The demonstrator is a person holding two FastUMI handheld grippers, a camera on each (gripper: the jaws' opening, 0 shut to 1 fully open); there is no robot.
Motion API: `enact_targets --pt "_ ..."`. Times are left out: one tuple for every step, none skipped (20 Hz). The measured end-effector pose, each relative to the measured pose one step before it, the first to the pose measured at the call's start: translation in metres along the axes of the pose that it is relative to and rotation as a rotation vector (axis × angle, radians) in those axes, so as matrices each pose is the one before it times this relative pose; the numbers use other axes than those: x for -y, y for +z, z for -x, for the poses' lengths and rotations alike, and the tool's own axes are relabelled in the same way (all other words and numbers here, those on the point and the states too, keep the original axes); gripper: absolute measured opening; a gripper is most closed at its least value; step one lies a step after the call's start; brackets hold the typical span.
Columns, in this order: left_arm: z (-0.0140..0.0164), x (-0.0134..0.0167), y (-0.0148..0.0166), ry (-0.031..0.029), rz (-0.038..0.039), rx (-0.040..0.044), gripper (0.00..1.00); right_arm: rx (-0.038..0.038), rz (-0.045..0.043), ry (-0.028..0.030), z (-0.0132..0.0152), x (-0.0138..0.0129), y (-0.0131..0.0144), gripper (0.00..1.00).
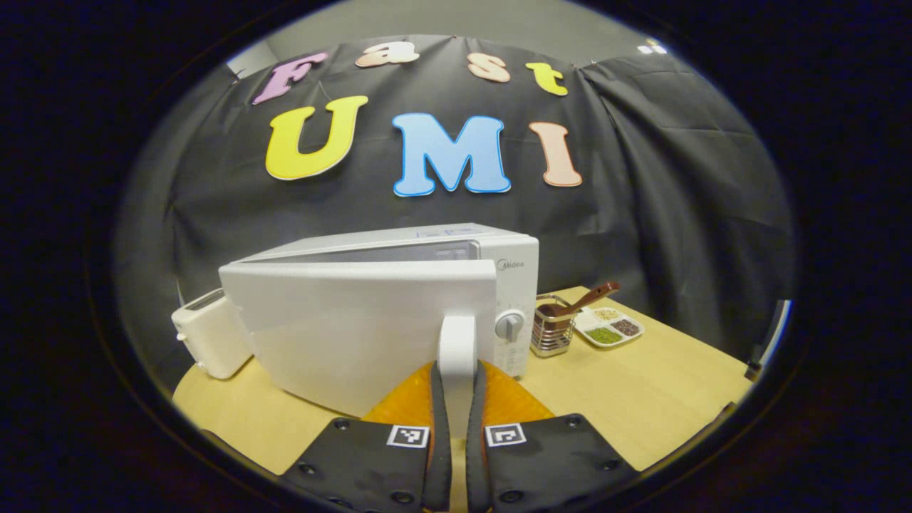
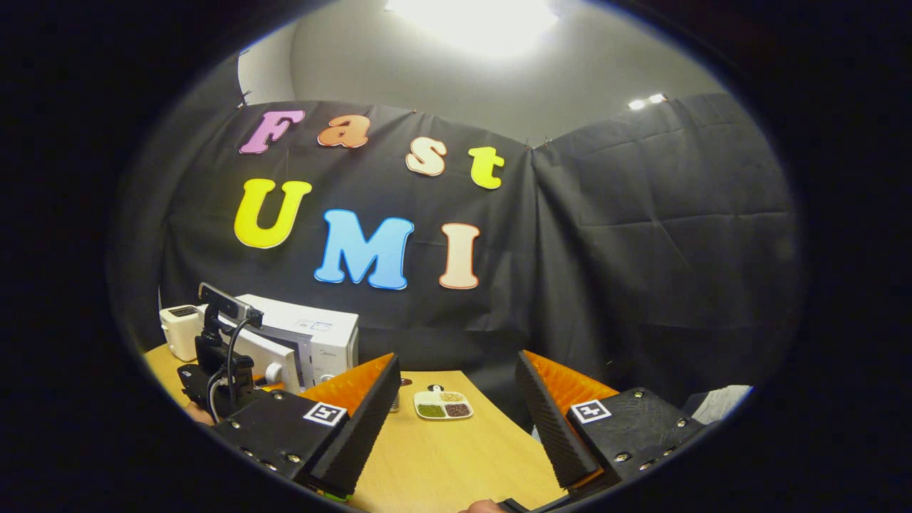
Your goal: Open the microwave oven with the left hand, put the food in, and close the microwave oven.
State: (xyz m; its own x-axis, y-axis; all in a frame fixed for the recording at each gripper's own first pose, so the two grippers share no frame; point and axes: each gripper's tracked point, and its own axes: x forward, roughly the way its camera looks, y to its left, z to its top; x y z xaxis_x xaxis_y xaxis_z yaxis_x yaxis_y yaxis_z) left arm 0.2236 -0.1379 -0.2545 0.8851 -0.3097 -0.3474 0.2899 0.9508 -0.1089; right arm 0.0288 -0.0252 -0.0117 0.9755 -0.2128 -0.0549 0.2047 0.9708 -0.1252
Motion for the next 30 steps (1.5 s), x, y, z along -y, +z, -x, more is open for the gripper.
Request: enact_targets --pt "0.00888 -0.00255 -0.00187 0.00678 0.00146 -0.00416 0.14 0.00380 -0.00701 0.02540 0.00169 -0.00105 -0.00107 0.98" --pt "0.00826 -0.00398 -0.00239 0.01029 -0.00125 -0.00358 0.14 0.00384 -0.00628 0.02469 0.00143 -0.00230 -0.00015 0.98" --pt "0.00764 -0.00345 -0.00158 0.01359 -0.00145 -0.00179 0.14 0.00191 -0.00452 0.02131 0.00102 -0.00031 -0.00063 0.98" --pt "0.00827 -0.00386 -0.00287 0.01514 0.00126 -0.00417 0.15 0.00069 -0.00441 0.02020 0.00125 -0.00008 -0.00047 0.98" --pt "0.00720 -0.00388 -0.00173 0.01452 0.00459 -0.00483 0.15 0.00319 -0.00528 0.02043 0.00188 -0.00003 -0.00026 0.98" --pt "0.00765 -0.00390 -0.00336 0.01329 0.00552 -0.00400 0.14 0.00395 -0.00607 0.02306 0.00182 -0.00049 0.00054 0.98" --pt "0.00762 -0.00486 -0.00195 0.01479 0.00309 -0.00062 0.14 0.00405 -0.01140 0.02778 0.00312 -0.00116 -0.00026 0.98" --pt "0.00714 -0.00411 -0.00314 0.01704 0.00044 -0.00451 0.14 -0.00068 -0.01256 0.01825 0.00200 -0.00028 -0.00040 0.98" --pt "0.00569 -0.00429 -0.00123 0.01262 -0.00073 -0.00338 0.14 -0.00010 -0.01502 0.01762 0.00241 0.00127 -0.00214 0.98" --pt "0.00493 -0.00566 -0.00051 0.00926 0.00336 -0.00583 0.14 -0.00031 -0.01516 0.01639 0.00249 0.00076 -0.00109 0.98" --pt "0.00404 -0.00351 -0.00102 0.00548 0.00399 -0.00310 0.15 -0.00255 -0.01096 0.01445 0.00202 -0.00038 -0.00139 0.98" --pt "0.00551 -0.00421 -0.00353 0.00522 -0.00095 -0.00396 0.14 -0.00448 -0.01162 0.02485 0.00179 -0.00272 -0.00166 0.98" --pt "0.00472 -0.00435 -0.00096 0.00908 -0.00369 -0.00387 0.14 -0.00194 -0.00986 0.03346 0.00181 -0.00623 -0.00120 0.98" --pt "0.00381 -0.00471 -0.00112 0.01045 -0.00119 -0.00231 0.14 0.00170 -0.00422 0.02479 -0.00032 -0.00455 -0.00074 0.98" --pt "0.00489 -0.00524 -0.00155 0.00885 0.00083 -0.00106 0.14 -0.00249 0.00260 0.01274 -0.00177 -0.00020 -0.00092 0.98" --pt "0.00399 -0.00396 -0.00223 0.00183 -0.00278 -0.00450 0.14 -0.00578 0.00399 0.00577 -0.00029 -0.00179 -0.00221 0.98" --pt "0.00360 -0.00457 -0.00164 -0.00366 0.00256 -0.00459 0.14 0.00518 -0.00339 0.00647 -0.00056 -0.00430 0.00208 0.98" --pt "0.00539 -0.00548 -0.00209 -0.00445 0.00729 -0.00221 0.14 0.00547 -0.00710 0.00891 -0.00100 -0.00603 0.00258 0.99" --pt "0.00449 -0.00551 -0.00173 -0.00329 0.00509 -0.00077 0.14 0.00008 -0.00647 0.01402 -0.00202 -0.00893 -0.00047 0.98" --pt "0.00463 -0.00595 -0.00218 -0.00333 -0.00175 0.00042 0.14 -0.00317 0.00004 0.01290 -0.00189 -0.00831 -0.00032 0.98" --pt "0.00559 -0.00748 -0.00121 -0.00289 -0.00637 0.00074 0.14 0.00290 0.00311 0.00616 -0.00216 -0.00679 -0.00014 0.98" --pt "0.00428 -0.00757 -0.00371 -0.00151 -0.00980 -0.00390 0.14 0.00090 0.00177 -0.00359 -0.00232 -0.00590 0.00189 0.98" --pt "0.00489 -0.00756 -0.00184 -0.00330 -0.00720 -0.00578 0.14 -0.00212 -0.00389 -0.00042 -0.00094 -0.00830 -0.00092 0.98" --pt "0.00411 -0.00631 -0.00270 -0.00808 -0.00128 -0.00250 0.14 0.00442 -0.00825 0.00632 -0.00086 -0.01076 0.00136 0.98" --pt "0.00378 -0.00633 -0.00094 -0.01172 0.00120 0.00014 0.14 0.00540 -0.00477 0.00555 -0.00312 -0.01178 0.00105 0.99" --pt "0.00340 -0.00464 -0.00186 -0.01028 -0.00256 -0.00196 0.14 -0.00500 0.00145 0.00331 -0.00318 -0.01005 -0.00076 0.98" --pt "0.00317 -0.00601 -0.00136 -0.01152 -0.00355 -0.00202 0.14 -0.01085 0.00338 0.00286 -0.00103 -0.00998 -0.00431 0.98" --pt "0.00329 -0.00329 -0.00121 -0.01485 -0.00240 0.00124 0.14 -0.00537 0.00010 0.00469 -0.00077 -0.01052 -0.00122 0.98" --pt "0.00247 -0.00512 -0.00106 -0.01450 -0.00124 0.00193 0.15 0.00301 -0.00248 0.00497 -0.00109 -0.01106 0.00181 0.99" --pt "0.00286 -0.00391 -0.00143 -0.01196 -0.00078 0.00173 0.15 0.00308 -0.00040 0.00609 -0.00090 -0.01063 0.00166 0.99"
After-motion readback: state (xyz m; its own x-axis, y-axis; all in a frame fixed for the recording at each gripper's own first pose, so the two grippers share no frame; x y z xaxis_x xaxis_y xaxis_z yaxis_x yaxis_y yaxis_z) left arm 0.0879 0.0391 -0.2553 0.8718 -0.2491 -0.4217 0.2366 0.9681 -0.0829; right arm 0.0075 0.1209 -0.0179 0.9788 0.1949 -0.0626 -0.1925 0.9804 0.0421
